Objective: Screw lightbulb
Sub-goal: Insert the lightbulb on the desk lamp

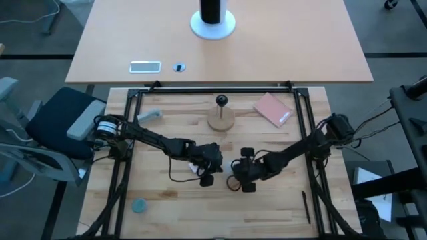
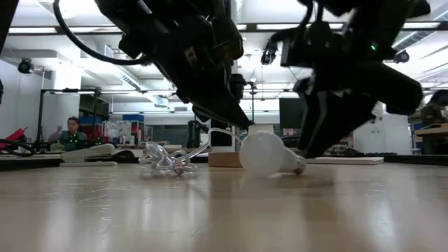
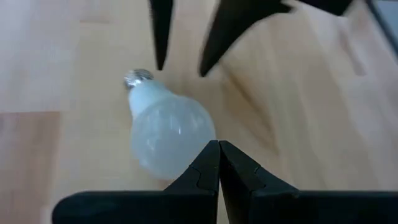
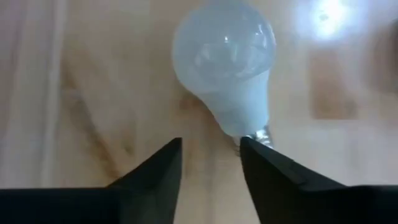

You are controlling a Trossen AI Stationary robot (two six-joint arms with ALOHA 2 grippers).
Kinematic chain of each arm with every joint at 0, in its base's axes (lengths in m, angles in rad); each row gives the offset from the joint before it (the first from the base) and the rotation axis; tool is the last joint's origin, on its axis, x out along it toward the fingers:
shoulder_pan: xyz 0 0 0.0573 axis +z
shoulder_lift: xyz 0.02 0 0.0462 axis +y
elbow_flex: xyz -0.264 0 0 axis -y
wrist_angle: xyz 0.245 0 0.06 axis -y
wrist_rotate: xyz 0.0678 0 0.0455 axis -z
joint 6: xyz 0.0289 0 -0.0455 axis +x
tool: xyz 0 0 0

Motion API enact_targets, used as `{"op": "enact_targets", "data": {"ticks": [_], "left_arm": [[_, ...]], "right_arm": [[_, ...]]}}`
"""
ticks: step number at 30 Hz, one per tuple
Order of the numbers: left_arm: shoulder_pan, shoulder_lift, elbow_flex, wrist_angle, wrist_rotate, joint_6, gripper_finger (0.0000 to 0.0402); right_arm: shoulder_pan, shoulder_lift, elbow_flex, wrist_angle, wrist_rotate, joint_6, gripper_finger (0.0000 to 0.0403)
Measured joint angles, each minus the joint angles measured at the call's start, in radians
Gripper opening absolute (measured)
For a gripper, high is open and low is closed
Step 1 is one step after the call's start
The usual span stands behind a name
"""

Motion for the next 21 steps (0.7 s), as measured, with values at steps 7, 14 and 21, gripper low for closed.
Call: {"op": "enact_targets", "data": {"ticks": [7, 14, 21], "left_arm": [[0.003, 0.0, 0.0, -0.017, -0.04, 0.01, 0.0], [0.01, 0.0, -0.001, -0.047, -0.091, 0.034, 0.0], [0.028, 0.0, 0.013, -0.025, -0.091, 0.076, 0.0]], "right_arm": [[-0.023, 0.012, 0.043, -0.006, 0.097, -0.11, 0.0225], [-0.15, 0.014, 0.016, 0.016, 0.106, -0.089, 0.0249], [-0.291, 0.014, -0.022, 0.102, -0.063, -0.011, 0.0241]]}}
